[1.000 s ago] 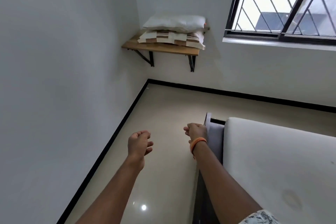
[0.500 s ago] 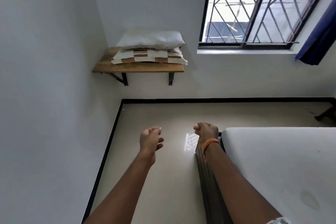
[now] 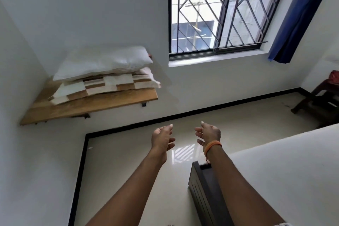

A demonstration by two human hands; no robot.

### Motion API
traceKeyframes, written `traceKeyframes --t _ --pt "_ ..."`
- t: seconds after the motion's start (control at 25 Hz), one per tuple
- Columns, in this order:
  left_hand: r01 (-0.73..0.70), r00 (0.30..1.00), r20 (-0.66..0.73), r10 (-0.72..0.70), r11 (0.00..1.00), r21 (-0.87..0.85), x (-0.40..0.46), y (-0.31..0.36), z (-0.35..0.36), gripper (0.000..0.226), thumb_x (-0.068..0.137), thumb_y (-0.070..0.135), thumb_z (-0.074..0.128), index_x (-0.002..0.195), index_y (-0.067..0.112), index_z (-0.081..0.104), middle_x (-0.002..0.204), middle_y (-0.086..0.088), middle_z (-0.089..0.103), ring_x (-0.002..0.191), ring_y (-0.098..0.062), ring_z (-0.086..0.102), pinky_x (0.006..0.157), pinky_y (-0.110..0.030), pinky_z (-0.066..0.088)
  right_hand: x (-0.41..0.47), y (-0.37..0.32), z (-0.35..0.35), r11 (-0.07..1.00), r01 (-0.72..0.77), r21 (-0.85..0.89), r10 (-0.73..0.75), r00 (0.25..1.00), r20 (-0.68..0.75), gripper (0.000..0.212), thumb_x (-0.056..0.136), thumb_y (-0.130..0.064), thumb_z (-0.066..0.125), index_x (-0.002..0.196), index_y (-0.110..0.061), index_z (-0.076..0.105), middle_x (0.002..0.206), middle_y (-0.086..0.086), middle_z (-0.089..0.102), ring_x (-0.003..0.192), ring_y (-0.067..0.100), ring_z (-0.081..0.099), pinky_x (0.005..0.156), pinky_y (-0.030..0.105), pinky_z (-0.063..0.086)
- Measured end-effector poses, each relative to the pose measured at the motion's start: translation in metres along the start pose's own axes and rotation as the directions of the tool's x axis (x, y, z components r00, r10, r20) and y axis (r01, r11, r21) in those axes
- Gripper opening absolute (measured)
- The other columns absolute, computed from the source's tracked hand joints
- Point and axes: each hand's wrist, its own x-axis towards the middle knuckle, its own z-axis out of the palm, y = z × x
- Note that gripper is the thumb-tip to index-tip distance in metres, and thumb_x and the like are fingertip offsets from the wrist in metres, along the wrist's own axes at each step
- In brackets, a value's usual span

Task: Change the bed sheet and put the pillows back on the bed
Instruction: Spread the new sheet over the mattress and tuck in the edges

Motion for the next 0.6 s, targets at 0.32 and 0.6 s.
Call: traceKeyframes --t 0.32,0.6 --pt "0.055 0.974 0.216 -0.07 0.995 0.078 0.193 0.092 0.17 0.013 0.093 0.027 0.063 0.097 0.014 0.058 0.097 -0.004 0.06 0.069 -0.016 0.058 0.059 -0.028 0.048 0.207 -0.127 0.026 0.996 0.053 0.078 -0.039 0.984 -0.172 0.005 0.093 -0.024 0.058 0.09 -0.019 0.057 0.076 0.001 0.071 0.065 0.015 0.065 0.061 0.028 0.047" --pt "0.098 0.894 0.407 -0.19 0.967 0.236 0.382 0.136 0.356 0.009 0.095 0.025 0.062 0.093 0.016 0.06 0.095 -0.002 0.059 0.066 -0.015 0.056 0.057 -0.027 0.048 0.406 -0.21 0.002 0.973 0.095 0.21 0.01 0.891 -0.454 0.011 0.093 -0.02 0.057 0.103 -0.014 0.057 0.077 0.004 0.069 0.06 0.014 0.059 0.055 0.024 0.042"
